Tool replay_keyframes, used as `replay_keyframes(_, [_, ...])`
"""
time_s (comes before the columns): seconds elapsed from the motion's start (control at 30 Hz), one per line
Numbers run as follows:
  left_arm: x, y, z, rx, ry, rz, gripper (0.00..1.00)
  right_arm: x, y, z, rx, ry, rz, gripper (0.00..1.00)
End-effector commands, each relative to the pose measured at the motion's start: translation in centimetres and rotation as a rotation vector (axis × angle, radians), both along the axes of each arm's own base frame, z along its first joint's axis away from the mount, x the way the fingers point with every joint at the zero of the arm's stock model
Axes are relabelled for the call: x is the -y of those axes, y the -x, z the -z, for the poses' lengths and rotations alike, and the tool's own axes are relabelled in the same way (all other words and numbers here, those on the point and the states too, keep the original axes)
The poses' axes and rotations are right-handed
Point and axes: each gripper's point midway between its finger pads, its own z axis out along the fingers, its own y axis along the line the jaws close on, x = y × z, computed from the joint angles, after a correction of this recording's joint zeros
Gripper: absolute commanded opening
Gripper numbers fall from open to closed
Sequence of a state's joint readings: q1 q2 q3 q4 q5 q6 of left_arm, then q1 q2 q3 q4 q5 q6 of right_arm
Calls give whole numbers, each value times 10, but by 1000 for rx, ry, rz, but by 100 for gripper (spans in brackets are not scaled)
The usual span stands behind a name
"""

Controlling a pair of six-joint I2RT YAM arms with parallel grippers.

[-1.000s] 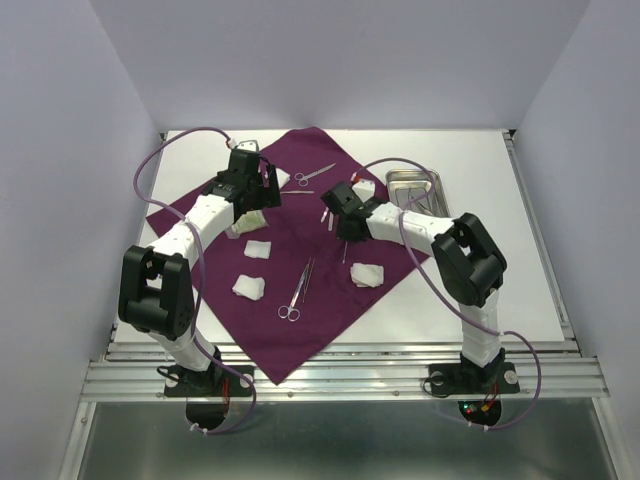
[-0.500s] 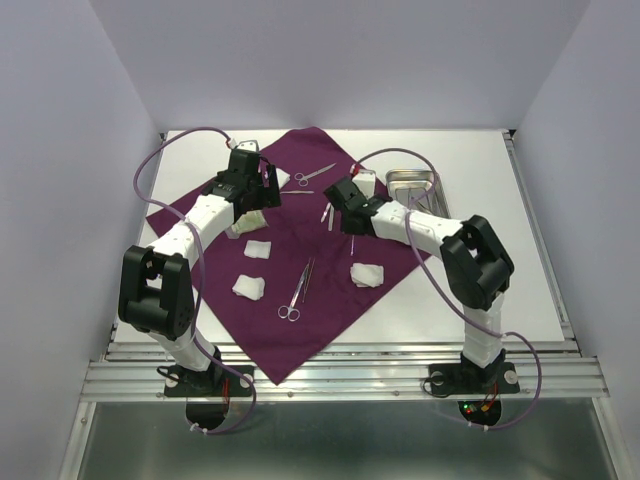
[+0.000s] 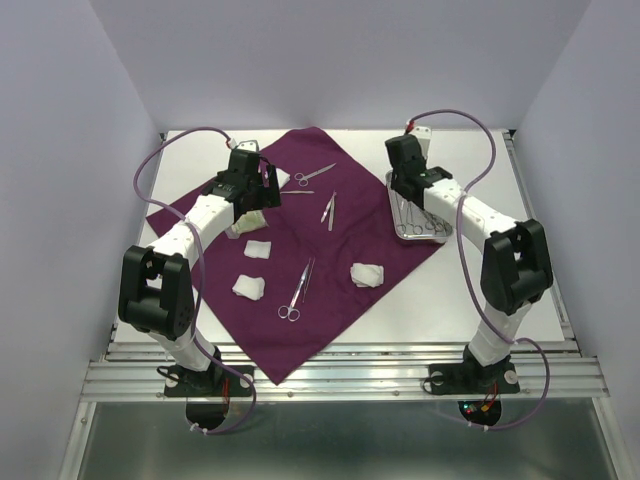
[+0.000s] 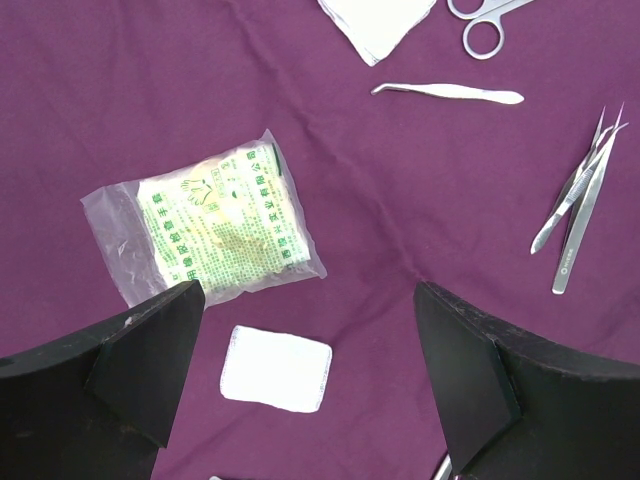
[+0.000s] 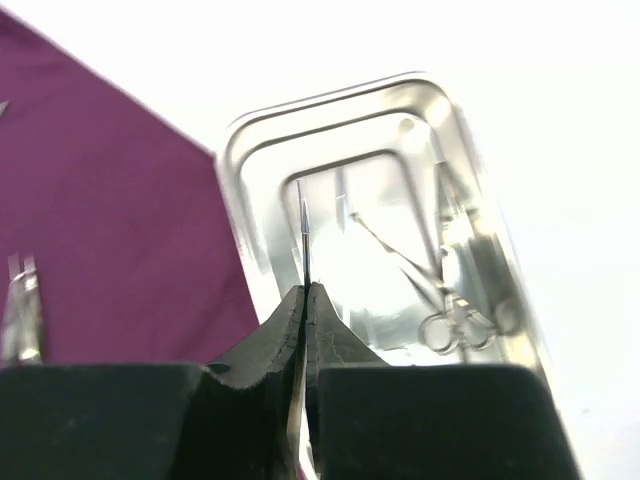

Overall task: Prepare the surgical pack
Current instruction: Place the medical item in the container.

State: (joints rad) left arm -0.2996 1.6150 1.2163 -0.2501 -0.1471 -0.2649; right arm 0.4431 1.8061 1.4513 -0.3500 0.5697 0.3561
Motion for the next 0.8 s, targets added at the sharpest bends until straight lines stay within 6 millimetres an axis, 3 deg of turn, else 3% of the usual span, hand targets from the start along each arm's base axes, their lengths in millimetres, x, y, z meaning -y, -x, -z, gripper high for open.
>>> replay_keyframes(0.0, [-1, -2, -6, 35, -8, 5, 99, 21, -8, -3, 9, 72, 5, 5])
replay_keyframes(0.07, [-1, -2, -6, 36, -6, 3, 99, 31, -10, 9, -14, 96, 16, 5])
replay_keyframes(0.3, [-1, -2, -6, 35, -9, 3, 99, 28, -7, 42, -78, 128, -33, 6])
replay_keyframes(0.4, [-1, -1, -6, 36, -9, -1, 99, 24, -5, 54, -104, 119, -62, 12])
replay_keyframes(0.47, [-2, -2, -7, 37, -8, -3, 99, 24, -2, 58, -115, 119, -65, 27])
replay_keyframes(0.53, [-1, -3, -8, 40, -5, -1, 99, 27, 0, 57, -113, 126, -53, 42])
replay_keyframes(0.77, [1, -2, -14, 51, 4, 4, 99, 23, 0, 15, -35, 75, -61, 43])
